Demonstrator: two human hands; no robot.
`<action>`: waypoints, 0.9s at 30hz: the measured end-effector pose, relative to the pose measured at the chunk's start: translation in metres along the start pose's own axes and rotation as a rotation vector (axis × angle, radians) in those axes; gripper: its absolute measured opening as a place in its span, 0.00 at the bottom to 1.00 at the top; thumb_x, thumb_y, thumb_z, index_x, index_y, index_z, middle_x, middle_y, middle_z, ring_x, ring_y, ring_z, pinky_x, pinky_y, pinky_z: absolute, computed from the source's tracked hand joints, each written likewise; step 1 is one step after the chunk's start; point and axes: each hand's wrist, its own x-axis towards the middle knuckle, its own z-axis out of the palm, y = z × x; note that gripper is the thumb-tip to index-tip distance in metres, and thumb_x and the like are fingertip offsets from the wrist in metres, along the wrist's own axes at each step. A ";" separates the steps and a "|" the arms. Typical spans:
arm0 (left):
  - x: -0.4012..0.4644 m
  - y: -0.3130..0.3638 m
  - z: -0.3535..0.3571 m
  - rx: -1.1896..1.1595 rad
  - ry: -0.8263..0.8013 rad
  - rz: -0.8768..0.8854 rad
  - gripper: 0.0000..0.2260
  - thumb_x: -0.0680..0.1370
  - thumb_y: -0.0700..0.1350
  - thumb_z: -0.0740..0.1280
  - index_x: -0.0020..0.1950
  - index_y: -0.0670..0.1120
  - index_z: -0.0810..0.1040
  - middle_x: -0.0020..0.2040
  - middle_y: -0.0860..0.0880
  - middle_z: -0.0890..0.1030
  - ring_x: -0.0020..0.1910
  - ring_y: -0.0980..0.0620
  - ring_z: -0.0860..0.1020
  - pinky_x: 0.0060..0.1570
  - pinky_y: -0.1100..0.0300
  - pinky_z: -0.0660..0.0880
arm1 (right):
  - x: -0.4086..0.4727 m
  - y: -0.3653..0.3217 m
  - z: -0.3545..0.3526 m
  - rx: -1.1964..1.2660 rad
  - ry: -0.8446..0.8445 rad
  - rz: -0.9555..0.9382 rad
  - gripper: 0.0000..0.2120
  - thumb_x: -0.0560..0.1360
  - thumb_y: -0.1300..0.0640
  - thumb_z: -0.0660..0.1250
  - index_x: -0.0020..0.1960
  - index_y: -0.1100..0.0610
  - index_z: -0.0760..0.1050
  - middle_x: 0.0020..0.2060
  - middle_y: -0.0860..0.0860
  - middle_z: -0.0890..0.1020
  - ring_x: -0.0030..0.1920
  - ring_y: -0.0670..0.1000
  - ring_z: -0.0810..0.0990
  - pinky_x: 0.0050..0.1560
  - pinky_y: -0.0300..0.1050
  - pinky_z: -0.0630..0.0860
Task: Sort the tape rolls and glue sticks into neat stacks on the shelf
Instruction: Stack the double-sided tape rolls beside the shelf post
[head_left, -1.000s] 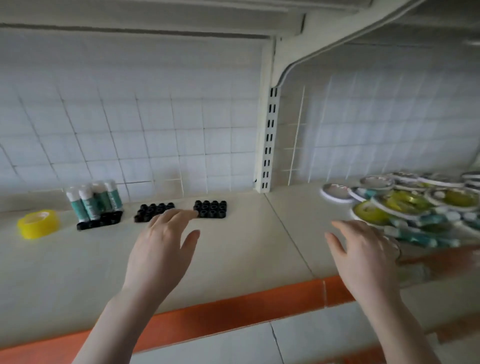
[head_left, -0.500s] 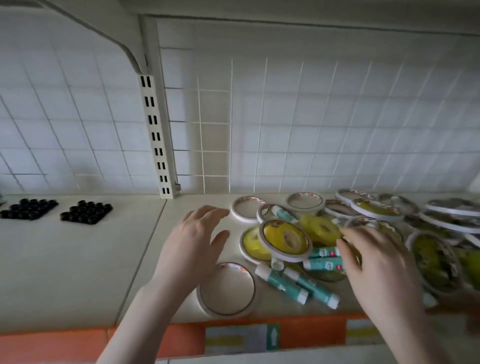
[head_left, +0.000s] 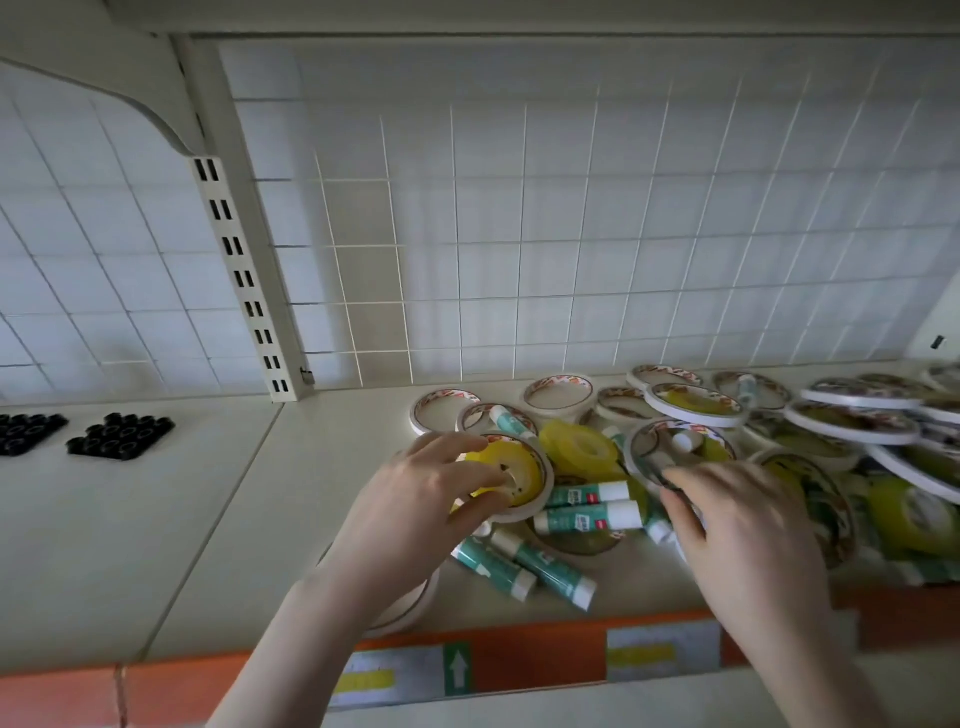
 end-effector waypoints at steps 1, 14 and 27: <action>0.000 0.000 0.000 0.006 -0.015 0.004 0.14 0.74 0.58 0.60 0.47 0.55 0.83 0.53 0.51 0.81 0.49 0.50 0.80 0.42 0.58 0.77 | 0.000 0.000 0.000 -0.012 -0.008 -0.016 0.07 0.63 0.63 0.77 0.40 0.60 0.82 0.33 0.53 0.82 0.37 0.59 0.79 0.40 0.52 0.76; 0.006 -0.012 -0.004 0.031 -0.106 0.116 0.09 0.72 0.56 0.65 0.49 0.58 0.82 0.53 0.51 0.81 0.39 0.51 0.80 0.35 0.57 0.78 | 0.008 0.006 0.003 -0.033 -0.040 -0.061 0.13 0.54 0.68 0.79 0.33 0.56 0.80 0.27 0.50 0.78 0.32 0.56 0.77 0.38 0.48 0.73; 0.014 -0.007 -0.011 0.100 0.106 0.198 0.15 0.76 0.57 0.60 0.44 0.51 0.82 0.42 0.57 0.82 0.41 0.53 0.79 0.45 0.57 0.69 | 0.012 0.004 0.000 0.261 0.034 -0.021 0.10 0.62 0.66 0.77 0.43 0.59 0.83 0.35 0.51 0.82 0.38 0.57 0.81 0.44 0.53 0.77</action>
